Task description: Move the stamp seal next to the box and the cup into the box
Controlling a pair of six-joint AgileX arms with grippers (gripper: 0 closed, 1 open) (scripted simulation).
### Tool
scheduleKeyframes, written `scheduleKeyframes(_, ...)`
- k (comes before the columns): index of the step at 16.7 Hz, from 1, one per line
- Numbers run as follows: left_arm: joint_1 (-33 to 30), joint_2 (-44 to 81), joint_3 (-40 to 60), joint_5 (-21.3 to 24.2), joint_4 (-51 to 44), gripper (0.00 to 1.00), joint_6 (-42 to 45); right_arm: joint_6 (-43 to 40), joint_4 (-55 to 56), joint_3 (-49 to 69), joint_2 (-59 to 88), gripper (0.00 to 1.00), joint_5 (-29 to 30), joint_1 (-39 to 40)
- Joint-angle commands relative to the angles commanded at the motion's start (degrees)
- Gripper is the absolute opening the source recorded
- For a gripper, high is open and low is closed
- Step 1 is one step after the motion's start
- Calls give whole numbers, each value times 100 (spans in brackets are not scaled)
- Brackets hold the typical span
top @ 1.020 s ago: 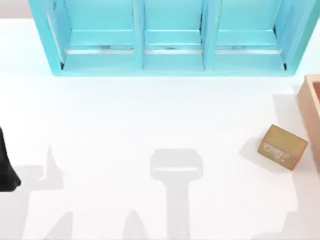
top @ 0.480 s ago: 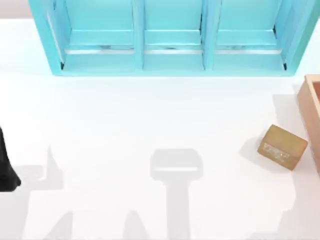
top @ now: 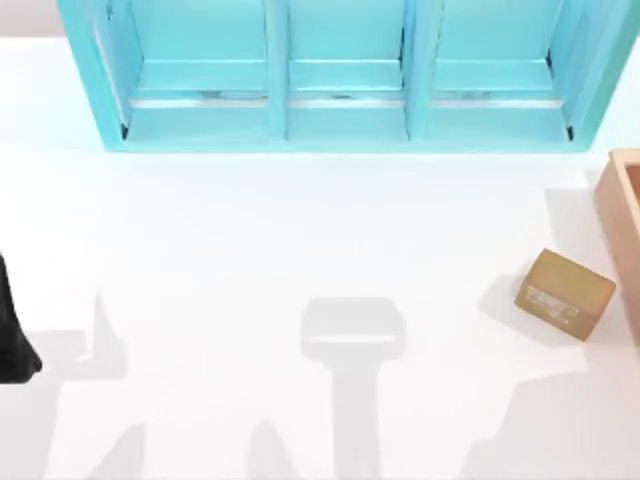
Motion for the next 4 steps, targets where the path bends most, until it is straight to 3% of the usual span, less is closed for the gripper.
scheduleKeyframes(4, 0, 0, 0, 0, 0, 100, 0, 3, -339, 312, -55, 100, -4, -9)
